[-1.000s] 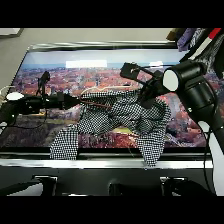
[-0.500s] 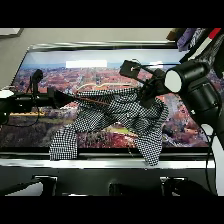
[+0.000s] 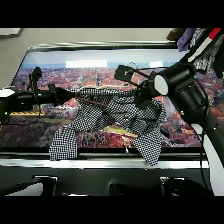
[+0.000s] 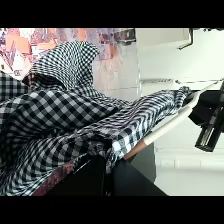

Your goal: Fold the clothes and pants, and hang the long-sleeved shirts on hangers.

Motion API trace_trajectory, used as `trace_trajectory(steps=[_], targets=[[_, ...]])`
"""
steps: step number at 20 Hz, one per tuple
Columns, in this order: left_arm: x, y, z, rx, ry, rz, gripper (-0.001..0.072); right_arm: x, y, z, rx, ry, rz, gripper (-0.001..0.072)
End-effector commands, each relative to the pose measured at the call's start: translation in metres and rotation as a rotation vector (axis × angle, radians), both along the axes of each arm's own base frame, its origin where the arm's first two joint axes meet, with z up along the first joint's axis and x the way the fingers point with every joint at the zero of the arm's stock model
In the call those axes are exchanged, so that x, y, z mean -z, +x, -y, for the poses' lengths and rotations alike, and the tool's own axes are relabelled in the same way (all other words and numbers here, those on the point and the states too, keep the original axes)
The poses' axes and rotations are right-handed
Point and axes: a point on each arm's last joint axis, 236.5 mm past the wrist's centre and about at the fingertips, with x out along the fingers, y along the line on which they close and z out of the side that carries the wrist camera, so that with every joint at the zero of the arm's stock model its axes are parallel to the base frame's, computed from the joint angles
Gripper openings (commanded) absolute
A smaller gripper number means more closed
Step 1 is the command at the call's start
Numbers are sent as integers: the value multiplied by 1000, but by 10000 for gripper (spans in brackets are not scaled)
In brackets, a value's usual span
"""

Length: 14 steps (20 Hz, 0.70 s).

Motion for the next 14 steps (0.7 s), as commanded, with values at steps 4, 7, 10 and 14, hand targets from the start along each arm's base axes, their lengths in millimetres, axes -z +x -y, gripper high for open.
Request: trace_trajectory(steps=[4, 7, 10, 14], targets=[[-1, 3, 0, -13, 0, 5, 29, 16, 18, 16, 118, -61, 14, 38], [0, 0, 1, 2, 2, 1, 29, 1, 31, 34, 189, -95, 99, 38], [4, -3, 0, 11, 19, -3, 29, -9, 30, 39, 212, -84, 123, 38], [13, -5, -2, 16, 54, -25, 29, -29, 24, 44, 217, -62, 163, 38]])
